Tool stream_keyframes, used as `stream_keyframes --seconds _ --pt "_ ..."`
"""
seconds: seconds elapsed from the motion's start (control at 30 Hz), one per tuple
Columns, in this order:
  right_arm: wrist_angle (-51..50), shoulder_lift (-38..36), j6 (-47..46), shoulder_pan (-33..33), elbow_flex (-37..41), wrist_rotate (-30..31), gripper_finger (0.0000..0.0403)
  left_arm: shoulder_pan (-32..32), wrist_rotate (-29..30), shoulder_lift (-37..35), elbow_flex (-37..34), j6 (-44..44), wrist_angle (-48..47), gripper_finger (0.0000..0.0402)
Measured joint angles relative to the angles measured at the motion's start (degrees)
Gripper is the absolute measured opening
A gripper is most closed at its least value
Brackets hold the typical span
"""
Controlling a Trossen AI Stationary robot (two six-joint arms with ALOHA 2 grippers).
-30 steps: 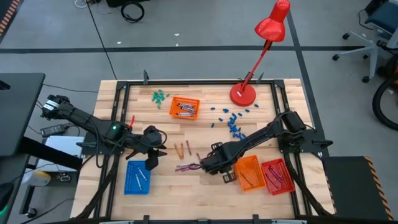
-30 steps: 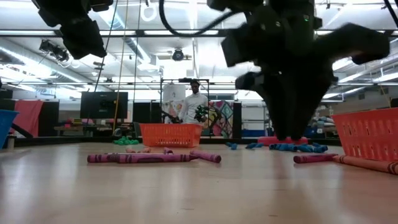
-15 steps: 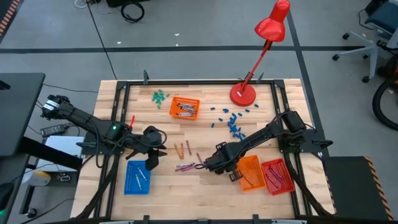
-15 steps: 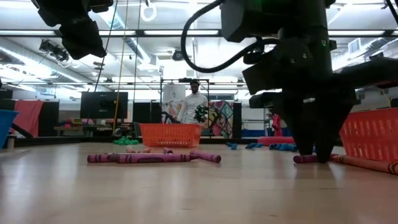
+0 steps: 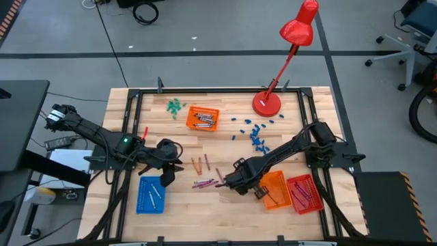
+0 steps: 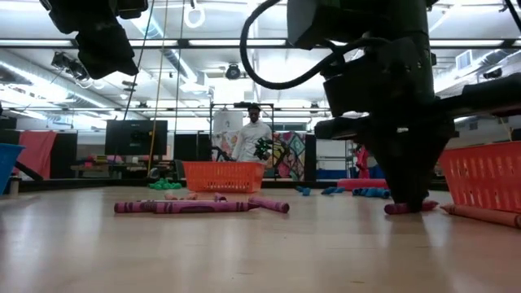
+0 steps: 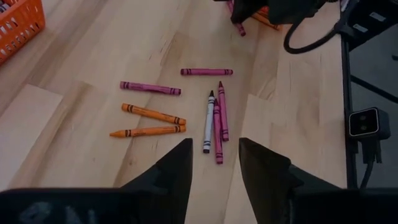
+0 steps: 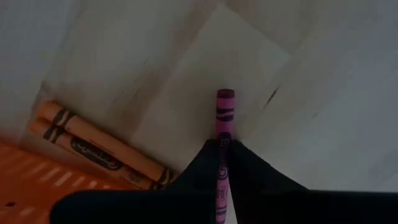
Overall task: Sort crayons
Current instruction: Put the red crayon into the red bin
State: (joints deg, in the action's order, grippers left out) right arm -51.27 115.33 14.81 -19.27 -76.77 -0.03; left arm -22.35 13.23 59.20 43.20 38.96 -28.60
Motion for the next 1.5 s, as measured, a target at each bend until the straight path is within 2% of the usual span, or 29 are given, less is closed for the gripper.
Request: stream_keyframes --seconds 0.27,0.43,0.6,0.8,0.9,1.03,1.1,1.33,1.5 --pt "-4.50 0.02 9.42 0.37 -6.00 5.64 0.0025 0.04 0.00 0.01 0.00 -0.74 -0.03 0.0142" --pt "-11.96 -0.02 12.36 0.31 -11.60 9.14 0.0029 0.04 0.00 0.02 0.00 -0.79 -0.26 0.0142" --pt "-22.23 -0.07 11.62 -0.65 -16.99 9.07 0.0030 0.04 0.00 0.02 0.00 -0.79 -0.26 0.0142" --pt "-33.36 -0.15 8.48 -4.32 -19.93 2.46 0.0029 0.04 0.00 0.02 0.00 -0.76 -0.24 0.0142" --pt "-38.95 -0.15 7.82 -7.19 -19.91 -0.56 0.0029 0.04 0.00 0.02 0.00 -0.57 -0.13 0.0142" --pt "-38.18 -2.07 5.73 -11.21 -19.02 -5.71 0.0029 0.04 0.00 0.02 0.00 0.23 0.25 0.0142" --pt "-38.56 -3.99 5.14 -13.33 -18.03 -5.31 0.0029 0.07 0.00 0.02 0.00 0.78 0.54 0.0142" --pt "-38.72 -13.25 -4.89 -20.06 -10.22 -7.34 0.0029 0.07 0.31 0.04 0.00 1.01 1.73 0.0142" --pt "-36.69 -20.11 -7.51 -26.79 -2.17 -10.94 0.0029 0.06 4.37 0.04 0.00 4.94 3.15 0.0142"
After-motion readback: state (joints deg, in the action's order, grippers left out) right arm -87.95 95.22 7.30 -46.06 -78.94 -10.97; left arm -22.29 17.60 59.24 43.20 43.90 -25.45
